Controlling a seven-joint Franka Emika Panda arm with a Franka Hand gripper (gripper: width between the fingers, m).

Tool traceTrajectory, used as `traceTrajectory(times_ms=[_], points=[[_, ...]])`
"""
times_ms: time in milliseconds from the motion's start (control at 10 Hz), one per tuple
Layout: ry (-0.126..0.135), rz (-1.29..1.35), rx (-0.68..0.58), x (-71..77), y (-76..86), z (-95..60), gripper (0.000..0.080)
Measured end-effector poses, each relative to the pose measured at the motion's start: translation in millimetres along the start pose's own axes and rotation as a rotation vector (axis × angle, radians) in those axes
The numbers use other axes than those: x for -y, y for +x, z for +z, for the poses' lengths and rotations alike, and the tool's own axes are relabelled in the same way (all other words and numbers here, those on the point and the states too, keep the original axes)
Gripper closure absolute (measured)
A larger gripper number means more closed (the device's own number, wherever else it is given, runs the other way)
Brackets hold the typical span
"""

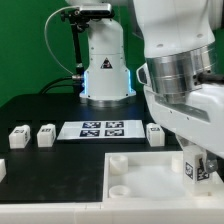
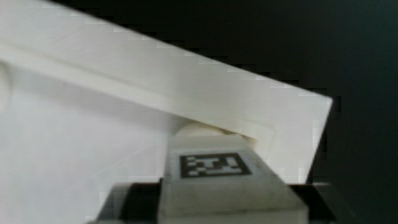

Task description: Assemble one leg

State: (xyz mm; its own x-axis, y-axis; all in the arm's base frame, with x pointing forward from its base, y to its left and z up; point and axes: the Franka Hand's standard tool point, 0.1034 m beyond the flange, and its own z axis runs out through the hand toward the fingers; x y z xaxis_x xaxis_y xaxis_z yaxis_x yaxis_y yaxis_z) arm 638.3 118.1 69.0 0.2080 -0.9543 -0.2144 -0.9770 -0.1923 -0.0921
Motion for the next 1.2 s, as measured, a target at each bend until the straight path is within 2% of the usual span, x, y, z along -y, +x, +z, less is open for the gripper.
traceTrajectory(times_ms=[100,300,400,500,600,700,800,1000,1100,1200], points=[[0.009,0.155,0.011,0.8,-1.1,0.6,0.0503],[0.01,0.161,0.009,0.4,-3.6,1.8,0.0503],[0.01,0.107,0.009,0.4,-3.7,1.8,0.0413],[0.007,-0.01,0.006,-0.9,-3.5,2.5,0.0413],[-0.018,-0.249,0.005,-3.4,-4.3,2.3,0.0218],[-0.075,-0.529,-0.009,-5.1,-9.1,-0.4,0.0169],[-0.053,-0.604,-0.02,-1.7,-8.9,-1.2,0.0169],[-0.058,-0.813,-0.015,-2.3,-6.7,-0.5,0.0154],[-0.067,-0.966,-0.02,-2.6,-4.5,-0.5,0.015],[-0.095,-1.174,-0.051,-1.7,0.4,-1.0,0.015]])
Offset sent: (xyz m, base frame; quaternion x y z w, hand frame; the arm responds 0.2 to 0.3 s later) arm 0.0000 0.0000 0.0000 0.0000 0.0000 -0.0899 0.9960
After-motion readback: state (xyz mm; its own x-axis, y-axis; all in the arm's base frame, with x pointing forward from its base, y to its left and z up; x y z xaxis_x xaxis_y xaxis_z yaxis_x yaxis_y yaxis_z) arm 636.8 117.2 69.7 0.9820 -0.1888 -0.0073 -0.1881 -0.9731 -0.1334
